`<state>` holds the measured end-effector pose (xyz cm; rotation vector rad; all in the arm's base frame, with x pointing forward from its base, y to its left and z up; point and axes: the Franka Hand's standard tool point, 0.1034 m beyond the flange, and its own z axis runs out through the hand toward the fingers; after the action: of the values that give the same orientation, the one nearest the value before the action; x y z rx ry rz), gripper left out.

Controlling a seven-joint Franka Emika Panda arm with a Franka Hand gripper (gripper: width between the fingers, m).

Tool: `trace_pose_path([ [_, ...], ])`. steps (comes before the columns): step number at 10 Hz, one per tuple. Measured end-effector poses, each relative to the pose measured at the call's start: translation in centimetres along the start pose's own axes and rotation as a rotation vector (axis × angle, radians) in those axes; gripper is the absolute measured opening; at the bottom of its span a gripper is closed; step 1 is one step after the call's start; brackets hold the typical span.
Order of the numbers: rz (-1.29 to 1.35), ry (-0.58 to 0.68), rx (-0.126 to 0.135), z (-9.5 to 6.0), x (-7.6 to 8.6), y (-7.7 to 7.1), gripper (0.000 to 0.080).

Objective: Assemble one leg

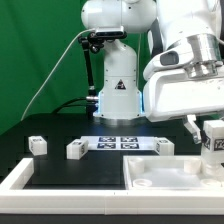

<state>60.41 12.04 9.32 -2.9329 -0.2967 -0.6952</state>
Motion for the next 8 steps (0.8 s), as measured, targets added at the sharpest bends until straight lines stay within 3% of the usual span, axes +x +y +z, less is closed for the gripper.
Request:
trace_pose_path([
  [8, 0.008, 0.038, -0.013, 2.2, -1.3, 0.6, 0.029],
])
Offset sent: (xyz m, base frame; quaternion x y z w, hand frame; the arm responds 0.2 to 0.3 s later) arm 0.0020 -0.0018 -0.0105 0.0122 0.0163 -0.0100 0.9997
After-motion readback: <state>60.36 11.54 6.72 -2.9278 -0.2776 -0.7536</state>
